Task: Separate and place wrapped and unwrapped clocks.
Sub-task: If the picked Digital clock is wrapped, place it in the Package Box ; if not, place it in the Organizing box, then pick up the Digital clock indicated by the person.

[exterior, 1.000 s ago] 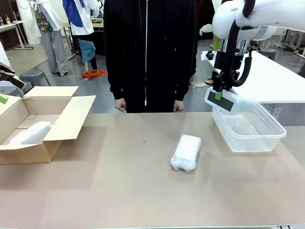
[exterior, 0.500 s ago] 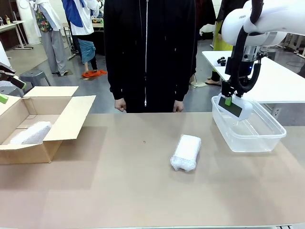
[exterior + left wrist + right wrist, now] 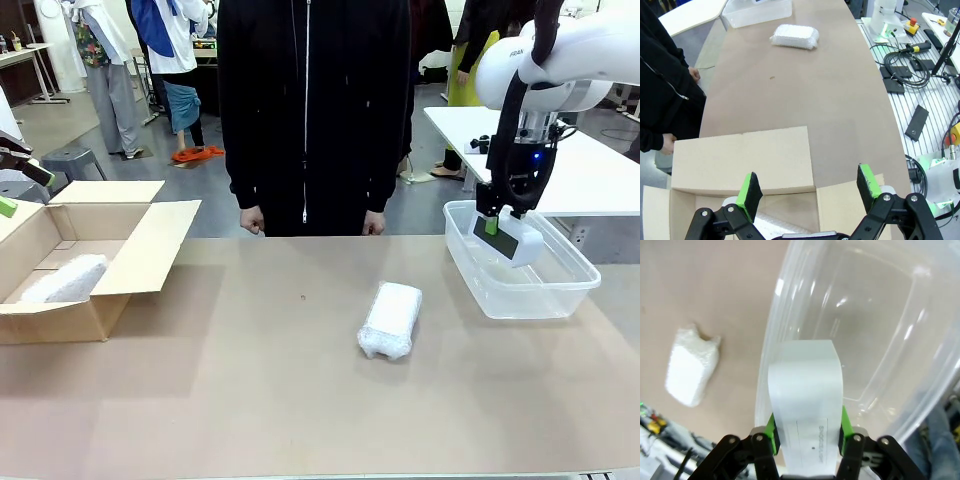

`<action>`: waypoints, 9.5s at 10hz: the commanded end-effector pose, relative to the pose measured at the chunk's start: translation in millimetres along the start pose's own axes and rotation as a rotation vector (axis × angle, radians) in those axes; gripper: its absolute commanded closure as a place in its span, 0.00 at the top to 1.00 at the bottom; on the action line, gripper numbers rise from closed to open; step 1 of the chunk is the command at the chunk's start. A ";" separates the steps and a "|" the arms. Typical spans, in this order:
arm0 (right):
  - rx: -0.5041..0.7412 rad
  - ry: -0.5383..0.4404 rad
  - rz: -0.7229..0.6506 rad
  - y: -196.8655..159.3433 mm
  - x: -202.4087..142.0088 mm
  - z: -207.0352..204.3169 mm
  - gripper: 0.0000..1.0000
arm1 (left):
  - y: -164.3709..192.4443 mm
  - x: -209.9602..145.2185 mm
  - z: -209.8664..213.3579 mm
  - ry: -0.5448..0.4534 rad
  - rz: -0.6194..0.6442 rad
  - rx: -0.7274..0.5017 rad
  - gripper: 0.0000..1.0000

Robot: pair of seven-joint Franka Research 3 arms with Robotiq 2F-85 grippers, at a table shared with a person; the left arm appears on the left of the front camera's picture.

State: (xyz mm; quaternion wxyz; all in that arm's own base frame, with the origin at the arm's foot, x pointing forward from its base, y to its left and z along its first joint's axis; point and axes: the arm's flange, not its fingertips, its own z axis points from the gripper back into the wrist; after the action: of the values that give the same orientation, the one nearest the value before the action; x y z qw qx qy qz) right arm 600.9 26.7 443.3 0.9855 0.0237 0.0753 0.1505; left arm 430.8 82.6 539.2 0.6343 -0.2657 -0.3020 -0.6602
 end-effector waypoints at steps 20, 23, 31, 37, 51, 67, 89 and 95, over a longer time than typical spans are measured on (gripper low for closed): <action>-0.104 0.018 -0.115 -30.8 26.6 -70.6 1.00 | -1.1 -0.4 1.1 -0.008 -0.018 -0.003 1.00; -0.140 -0.037 -0.128 -25.9 12.9 -42.2 1.00 | -1.1 -0.4 1.1 -0.008 -0.018 -0.003 1.00; -0.217 -0.109 -0.157 -6.3 -9.9 1.0 1.00 | -1.1 -0.4 1.1 -0.008 -0.018 -0.003 1.00; -0.180 -0.097 -0.126 -13.6 -5.9 8.3 1.00 | -1.1 -0.4 1.1 -0.008 -0.018 -0.003 1.00; -0.180 -0.097 -0.126 -13.6 -5.9 8.3 1.00 | -1.1 -0.4 1.1 -0.008 -0.018 -0.003 1.00; 0.389 -0.458 0.837 -148.6 -5.7 6.7 1.00 | -1.1 -0.4 1.1 -0.008 -0.018 -0.003 1.00; 0.490 -0.973 1.060 -248.2 -83.9 3.2 1.00 | -1.1 -0.4 1.1 -0.008 -0.018 -0.003 1.00; 0.490 -0.973 1.060 -248.2 -83.9 3.2 1.00 | -1.1 -0.4 1.1 -0.008 -0.018 -0.003 1.00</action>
State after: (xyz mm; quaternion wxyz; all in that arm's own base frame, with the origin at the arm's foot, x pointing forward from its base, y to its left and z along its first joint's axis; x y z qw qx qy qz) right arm 594.3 -237.4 441.6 0.6724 0.3361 -0.3565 0.5549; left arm 430.8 82.8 539.1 0.6345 -0.2656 -0.3019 -0.6601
